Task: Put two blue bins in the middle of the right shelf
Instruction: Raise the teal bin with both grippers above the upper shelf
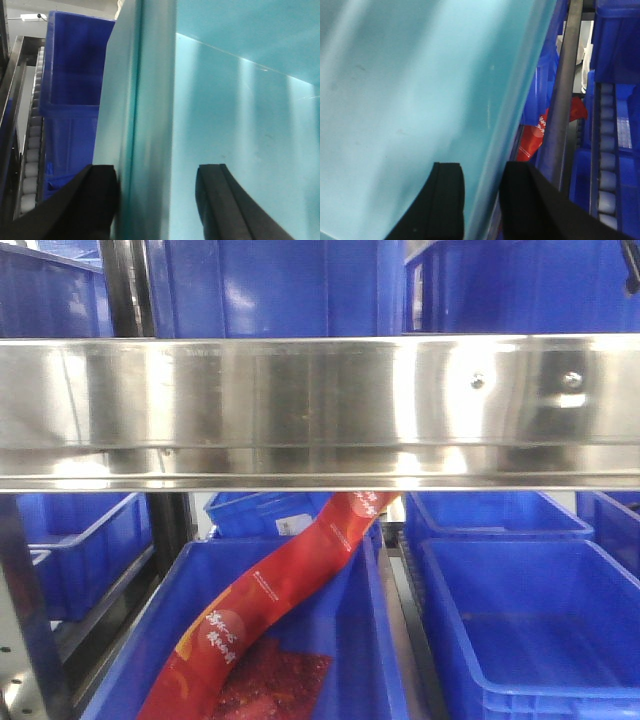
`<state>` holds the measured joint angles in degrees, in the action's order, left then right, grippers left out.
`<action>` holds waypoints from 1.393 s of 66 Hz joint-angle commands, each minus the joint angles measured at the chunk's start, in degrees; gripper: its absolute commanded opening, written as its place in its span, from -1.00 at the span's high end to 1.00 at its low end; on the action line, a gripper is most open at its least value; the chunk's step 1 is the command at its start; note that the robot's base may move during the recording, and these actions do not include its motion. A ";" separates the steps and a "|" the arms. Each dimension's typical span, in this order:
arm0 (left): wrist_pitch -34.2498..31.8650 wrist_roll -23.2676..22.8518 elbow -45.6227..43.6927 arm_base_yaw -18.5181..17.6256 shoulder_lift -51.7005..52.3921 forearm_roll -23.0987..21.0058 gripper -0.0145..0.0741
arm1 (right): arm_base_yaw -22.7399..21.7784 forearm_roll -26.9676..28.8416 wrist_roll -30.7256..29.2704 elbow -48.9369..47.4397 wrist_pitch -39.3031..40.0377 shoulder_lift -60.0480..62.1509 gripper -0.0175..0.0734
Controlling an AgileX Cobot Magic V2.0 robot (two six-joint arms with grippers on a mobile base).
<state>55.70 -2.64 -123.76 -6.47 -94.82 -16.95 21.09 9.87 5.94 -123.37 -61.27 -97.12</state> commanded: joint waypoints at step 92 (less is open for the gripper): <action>-3.43 1.30 -1.01 -0.56 0.86 -4.84 0.92 | 0.67 4.08 -2.03 -0.90 6.88 1.08 0.95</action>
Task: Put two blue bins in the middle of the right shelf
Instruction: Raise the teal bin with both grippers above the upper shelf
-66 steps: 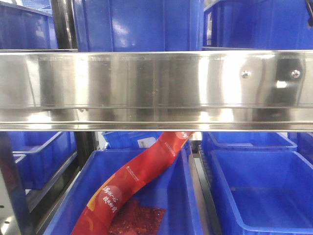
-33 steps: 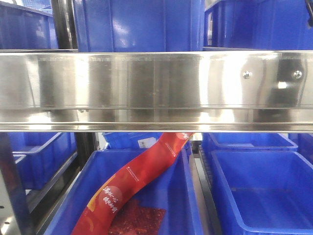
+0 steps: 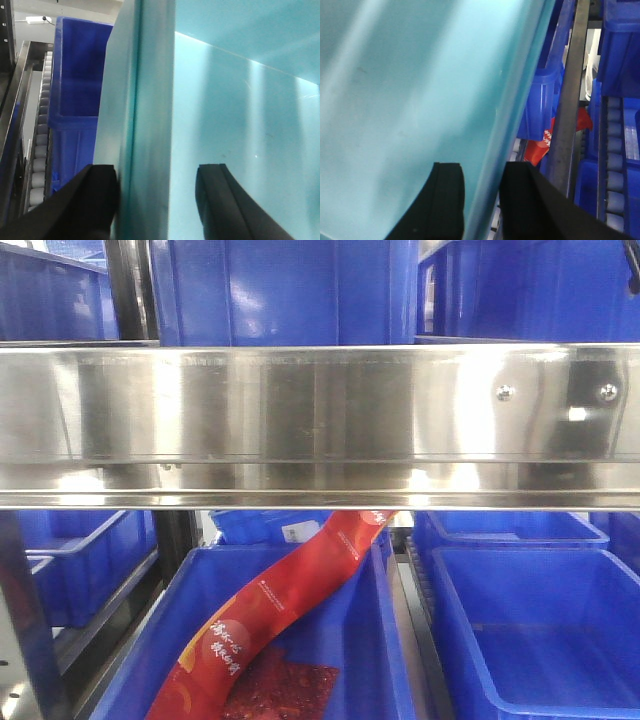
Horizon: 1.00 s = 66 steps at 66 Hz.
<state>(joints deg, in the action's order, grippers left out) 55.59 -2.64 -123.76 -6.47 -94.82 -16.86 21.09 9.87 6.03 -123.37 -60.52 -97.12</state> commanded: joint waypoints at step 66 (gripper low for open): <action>14.37 1.35 9.52 -4.93 1.40 3.70 0.92 | 0.77 5.42 -3.75 1.91 -9.45 -2.09 0.95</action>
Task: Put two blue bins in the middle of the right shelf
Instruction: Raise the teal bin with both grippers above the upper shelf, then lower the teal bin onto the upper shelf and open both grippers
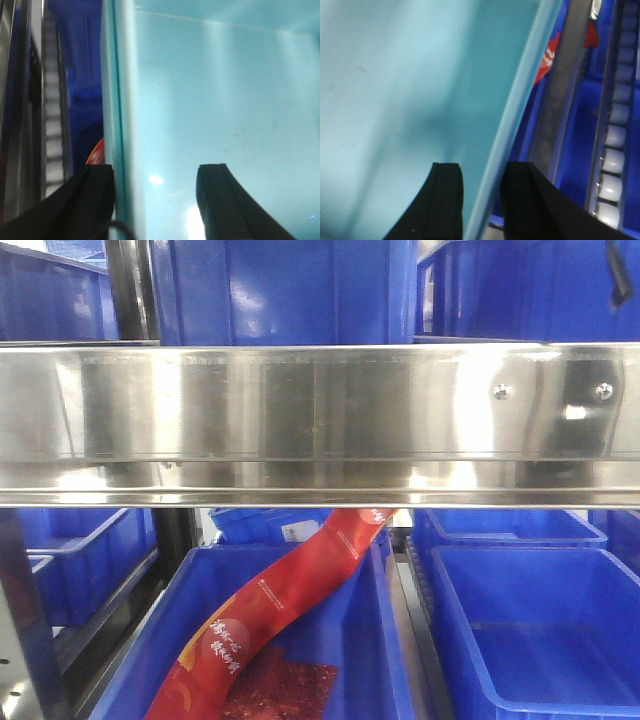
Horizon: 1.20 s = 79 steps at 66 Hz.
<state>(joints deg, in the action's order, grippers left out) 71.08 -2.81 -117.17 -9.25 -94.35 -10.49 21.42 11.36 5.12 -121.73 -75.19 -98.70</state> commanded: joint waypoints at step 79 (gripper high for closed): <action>-1.92 2.81 12.89 -2.43 -1.59 0.54 -0.54 | 1.93 1.68 -2.83 0.22 5.23 -7.85 -0.51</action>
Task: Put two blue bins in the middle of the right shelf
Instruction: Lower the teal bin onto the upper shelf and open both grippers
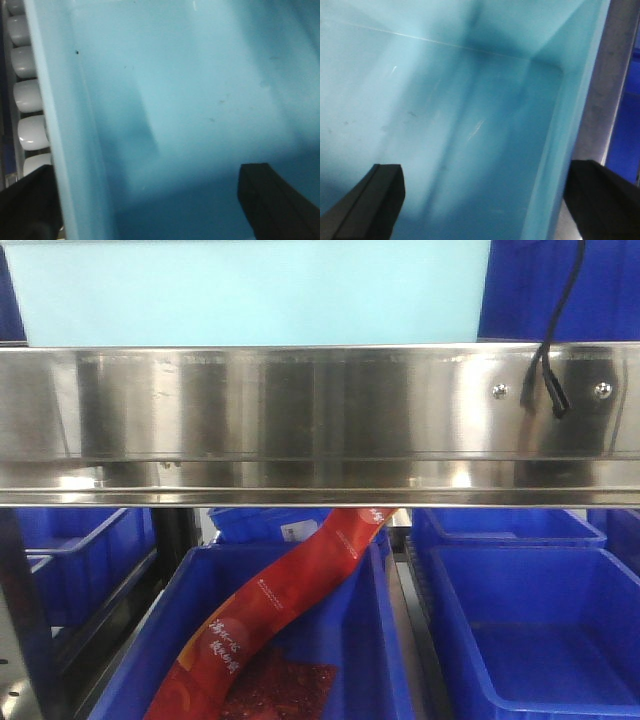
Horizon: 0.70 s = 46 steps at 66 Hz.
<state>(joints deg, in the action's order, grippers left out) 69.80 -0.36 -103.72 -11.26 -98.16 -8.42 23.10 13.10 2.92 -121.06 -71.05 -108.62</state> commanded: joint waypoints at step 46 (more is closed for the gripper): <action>-7.88 0.36 1.92 -0.42 26.61 4.07 0.92 | 0.25 -15.52 -0.28 4.63 5.52 21.68 0.95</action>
<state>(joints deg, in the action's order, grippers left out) 64.43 0.00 -103.21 -11.26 -73.77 -4.77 23.19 -0.35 2.81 -119.02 -67.66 -88.87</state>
